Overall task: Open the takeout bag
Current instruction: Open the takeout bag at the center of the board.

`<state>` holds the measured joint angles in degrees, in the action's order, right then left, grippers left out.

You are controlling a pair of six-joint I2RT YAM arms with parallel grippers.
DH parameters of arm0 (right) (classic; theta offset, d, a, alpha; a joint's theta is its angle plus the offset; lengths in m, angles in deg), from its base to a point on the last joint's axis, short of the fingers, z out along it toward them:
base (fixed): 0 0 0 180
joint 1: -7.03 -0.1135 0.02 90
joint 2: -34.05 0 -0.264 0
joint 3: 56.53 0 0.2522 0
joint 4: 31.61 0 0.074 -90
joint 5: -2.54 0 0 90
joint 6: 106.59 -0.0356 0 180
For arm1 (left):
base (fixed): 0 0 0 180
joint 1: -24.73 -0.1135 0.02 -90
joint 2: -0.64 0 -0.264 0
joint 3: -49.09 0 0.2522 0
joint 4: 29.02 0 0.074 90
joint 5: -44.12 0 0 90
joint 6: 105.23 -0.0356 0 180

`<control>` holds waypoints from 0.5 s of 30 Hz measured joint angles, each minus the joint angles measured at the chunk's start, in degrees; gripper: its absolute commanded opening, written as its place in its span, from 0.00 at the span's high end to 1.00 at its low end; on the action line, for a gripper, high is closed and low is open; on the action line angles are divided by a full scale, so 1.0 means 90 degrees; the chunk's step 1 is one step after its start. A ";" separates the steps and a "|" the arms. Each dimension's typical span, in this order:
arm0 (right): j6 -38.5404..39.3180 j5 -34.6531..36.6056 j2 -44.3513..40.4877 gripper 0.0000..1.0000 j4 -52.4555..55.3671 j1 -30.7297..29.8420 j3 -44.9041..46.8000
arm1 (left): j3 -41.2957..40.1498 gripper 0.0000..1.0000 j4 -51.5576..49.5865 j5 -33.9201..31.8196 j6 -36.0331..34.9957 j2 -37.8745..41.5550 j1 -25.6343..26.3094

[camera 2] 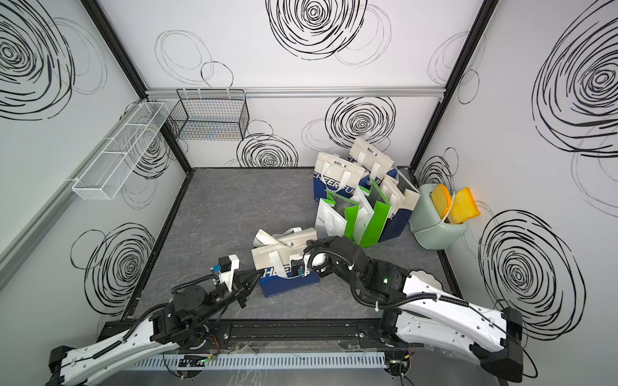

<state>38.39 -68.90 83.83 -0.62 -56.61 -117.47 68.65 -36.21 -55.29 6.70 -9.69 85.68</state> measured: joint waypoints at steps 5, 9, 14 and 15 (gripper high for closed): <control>-0.0092 -0.0017 0.0036 1.00 0.0107 0.0000 -0.0095 | 0.0000 1.00 0.0000 0.0000 0.0000 0.0000 0.0000; -0.0175 -0.0044 0.0075 1.00 0.0240 0.0002 -0.0194 | 0.0000 1.00 -0.0002 0.0005 0.0000 0.0000 0.0000; -0.0216 -0.0063 0.0160 1.00 0.0350 0.0015 -0.0321 | 0.0000 1.00 0.0000 0.0002 0.0000 0.0000 0.0000; -0.0231 -0.0063 0.0172 1.00 0.0364 0.0022 -0.0333 | 0.0000 1.00 0.0000 0.0005 0.0000 0.0000 0.0000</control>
<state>36.31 -69.46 85.38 2.66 -56.41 -120.46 68.65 -36.21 -55.24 6.70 -9.69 85.68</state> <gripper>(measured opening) 0.045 0.061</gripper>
